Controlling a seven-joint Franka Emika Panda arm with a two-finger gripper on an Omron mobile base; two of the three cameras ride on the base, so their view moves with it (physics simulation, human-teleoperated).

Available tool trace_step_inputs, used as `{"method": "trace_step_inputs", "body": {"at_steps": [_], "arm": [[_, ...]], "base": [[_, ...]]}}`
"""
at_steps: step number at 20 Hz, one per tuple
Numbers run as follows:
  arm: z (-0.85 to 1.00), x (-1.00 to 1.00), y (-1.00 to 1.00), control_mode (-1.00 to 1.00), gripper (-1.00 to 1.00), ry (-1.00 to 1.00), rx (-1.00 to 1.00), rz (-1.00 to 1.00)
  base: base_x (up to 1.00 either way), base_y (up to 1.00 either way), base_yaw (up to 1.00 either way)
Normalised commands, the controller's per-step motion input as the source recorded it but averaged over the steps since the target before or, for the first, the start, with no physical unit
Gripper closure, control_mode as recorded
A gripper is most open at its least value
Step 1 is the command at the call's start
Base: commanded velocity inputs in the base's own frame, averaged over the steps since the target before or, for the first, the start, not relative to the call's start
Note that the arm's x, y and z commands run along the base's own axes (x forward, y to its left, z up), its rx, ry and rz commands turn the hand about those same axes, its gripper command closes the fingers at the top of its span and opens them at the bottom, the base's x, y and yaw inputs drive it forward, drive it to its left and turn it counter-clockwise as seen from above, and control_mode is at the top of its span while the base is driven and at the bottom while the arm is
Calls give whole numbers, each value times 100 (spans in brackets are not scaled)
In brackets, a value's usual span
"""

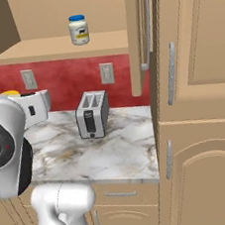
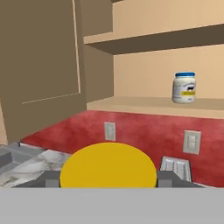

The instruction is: Collect the turmeric, mayonnaise, and shaker from the cabinet and place them next to the stove.

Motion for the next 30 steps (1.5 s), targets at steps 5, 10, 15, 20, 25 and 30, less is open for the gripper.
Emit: {"method": "trace_step_inputs", "body": {"at_steps": [5,10,15,20,25,30], "arm": [[0,0,0,100,100,0,0,0],[0,0,0,100,100,0,0,0],[0,0,0,100,100,0,0,0],[0,0,0,100,100,0,0,0],[0,0,0,100,100,0,0,0],[0,0,0,100,100,0,0,0]], "base": [[-84,0,-12],[-67,7,-37],[-45,25,-55],[-43,14,-60],[-48,7,-63],[-47,2,-64]]}}
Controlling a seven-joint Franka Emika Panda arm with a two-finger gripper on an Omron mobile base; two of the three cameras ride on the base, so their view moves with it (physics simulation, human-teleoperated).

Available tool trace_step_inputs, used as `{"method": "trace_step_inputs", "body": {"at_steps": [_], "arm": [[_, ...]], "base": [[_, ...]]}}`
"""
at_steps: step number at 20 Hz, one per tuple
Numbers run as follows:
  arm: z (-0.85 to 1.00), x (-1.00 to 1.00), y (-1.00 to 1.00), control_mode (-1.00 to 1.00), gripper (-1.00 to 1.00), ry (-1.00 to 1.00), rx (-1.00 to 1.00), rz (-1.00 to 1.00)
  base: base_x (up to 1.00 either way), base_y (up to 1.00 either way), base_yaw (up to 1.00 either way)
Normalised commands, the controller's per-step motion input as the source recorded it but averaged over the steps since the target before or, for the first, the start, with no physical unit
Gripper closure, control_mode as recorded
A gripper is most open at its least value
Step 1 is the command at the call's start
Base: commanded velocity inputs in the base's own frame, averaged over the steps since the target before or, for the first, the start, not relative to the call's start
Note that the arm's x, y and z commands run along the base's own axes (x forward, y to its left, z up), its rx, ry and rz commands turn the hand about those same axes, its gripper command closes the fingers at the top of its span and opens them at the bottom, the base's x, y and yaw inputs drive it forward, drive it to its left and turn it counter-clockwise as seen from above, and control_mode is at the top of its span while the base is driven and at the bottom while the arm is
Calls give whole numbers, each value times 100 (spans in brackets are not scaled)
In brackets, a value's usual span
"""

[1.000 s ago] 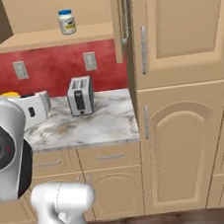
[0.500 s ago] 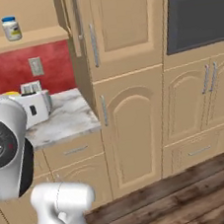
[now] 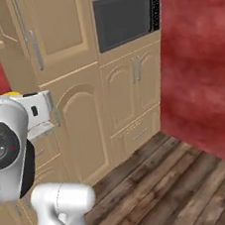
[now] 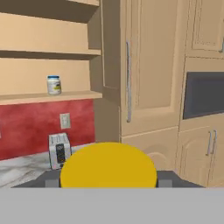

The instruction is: Collect the turmeric, mayonnaise, and shaker from the cabinet and place them next to the stove.

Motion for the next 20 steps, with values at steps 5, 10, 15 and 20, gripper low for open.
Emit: {"method": "trace_step_inputs", "body": {"at_steps": [5,10,15,20], "arm": [[0,0,0,100,100,0,0,0],[0,0,0,100,100,0,0,0],[0,0,0,100,100,0,0,0],[0,0,0,100,100,0,0,0]], "base": [[-44,0,-65],[-45,1,-64],[-40,4,-65],[-26,8,-65]]}}
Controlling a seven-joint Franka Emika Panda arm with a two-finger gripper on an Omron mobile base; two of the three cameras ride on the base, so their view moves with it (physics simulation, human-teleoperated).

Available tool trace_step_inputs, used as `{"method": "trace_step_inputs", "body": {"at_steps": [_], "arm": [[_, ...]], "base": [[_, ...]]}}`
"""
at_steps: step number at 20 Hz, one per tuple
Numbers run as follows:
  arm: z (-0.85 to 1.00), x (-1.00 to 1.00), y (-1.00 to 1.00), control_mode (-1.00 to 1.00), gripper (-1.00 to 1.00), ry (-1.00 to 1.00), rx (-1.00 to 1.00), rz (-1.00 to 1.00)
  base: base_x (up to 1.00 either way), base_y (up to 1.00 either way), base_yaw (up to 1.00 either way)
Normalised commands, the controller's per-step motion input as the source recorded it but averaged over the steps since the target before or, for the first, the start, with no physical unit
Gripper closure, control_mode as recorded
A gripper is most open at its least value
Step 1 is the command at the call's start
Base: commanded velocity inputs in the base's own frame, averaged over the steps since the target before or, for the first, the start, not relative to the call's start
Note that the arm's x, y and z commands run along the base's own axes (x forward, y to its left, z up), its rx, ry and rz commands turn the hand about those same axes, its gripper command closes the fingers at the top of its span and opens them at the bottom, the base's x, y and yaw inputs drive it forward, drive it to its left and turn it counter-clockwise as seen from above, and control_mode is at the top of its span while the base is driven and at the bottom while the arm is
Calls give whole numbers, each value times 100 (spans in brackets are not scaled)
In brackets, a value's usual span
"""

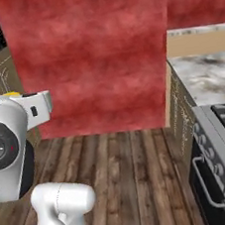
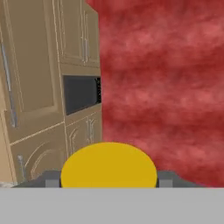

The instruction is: Collect the turmeric, mayonnaise, and shaker from the cabinet and place them next to the stove.

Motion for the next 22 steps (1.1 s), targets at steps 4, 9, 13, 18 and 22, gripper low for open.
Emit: {"method": "trace_step_inputs", "body": {"at_steps": [4,9,13,18,22], "arm": [[0,0,0,100,100,0,0,0],[0,0,0,100,100,0,0,0],[0,0,0,100,100,0,0,0],[0,0,0,100,100,0,0,0],[0,0,0,100,100,0,0,0]], "base": [[-16,4,-64],[-6,4,-65],[0,6,-64],[0,8,-62],[5,2,-57]]}}
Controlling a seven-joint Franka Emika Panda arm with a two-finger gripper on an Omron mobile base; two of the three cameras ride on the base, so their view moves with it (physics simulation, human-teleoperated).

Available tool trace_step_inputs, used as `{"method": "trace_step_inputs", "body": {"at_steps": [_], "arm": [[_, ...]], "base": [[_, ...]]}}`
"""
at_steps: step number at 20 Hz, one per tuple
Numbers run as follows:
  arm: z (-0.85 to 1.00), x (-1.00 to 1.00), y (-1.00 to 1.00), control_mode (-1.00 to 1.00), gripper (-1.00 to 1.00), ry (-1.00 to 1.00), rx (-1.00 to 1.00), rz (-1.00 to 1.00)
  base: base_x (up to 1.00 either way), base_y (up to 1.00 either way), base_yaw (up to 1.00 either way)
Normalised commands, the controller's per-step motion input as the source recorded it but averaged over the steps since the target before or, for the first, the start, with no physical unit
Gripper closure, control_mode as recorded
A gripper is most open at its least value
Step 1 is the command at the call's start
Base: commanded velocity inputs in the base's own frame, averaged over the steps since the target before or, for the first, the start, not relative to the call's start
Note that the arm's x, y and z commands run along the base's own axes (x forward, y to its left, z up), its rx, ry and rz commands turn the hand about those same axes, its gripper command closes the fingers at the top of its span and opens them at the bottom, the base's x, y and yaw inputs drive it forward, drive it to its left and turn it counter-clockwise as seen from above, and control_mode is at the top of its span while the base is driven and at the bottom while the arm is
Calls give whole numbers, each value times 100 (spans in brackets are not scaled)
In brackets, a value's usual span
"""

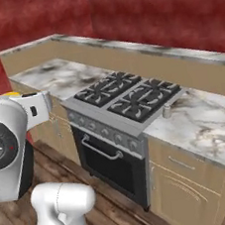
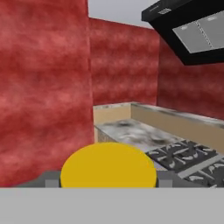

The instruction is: Collect the turmeric, mayonnaise, and shaker from the cabinet and place them next to the stove.

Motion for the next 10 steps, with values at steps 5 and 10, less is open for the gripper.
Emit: {"method": "trace_step_inputs", "body": {"at_steps": [5,10], "arm": [[0,0,0,100,100,0,0,0],[0,0,0,100,100,0,0,0]], "base": [[22,15,-53],[41,38,-47]]}}
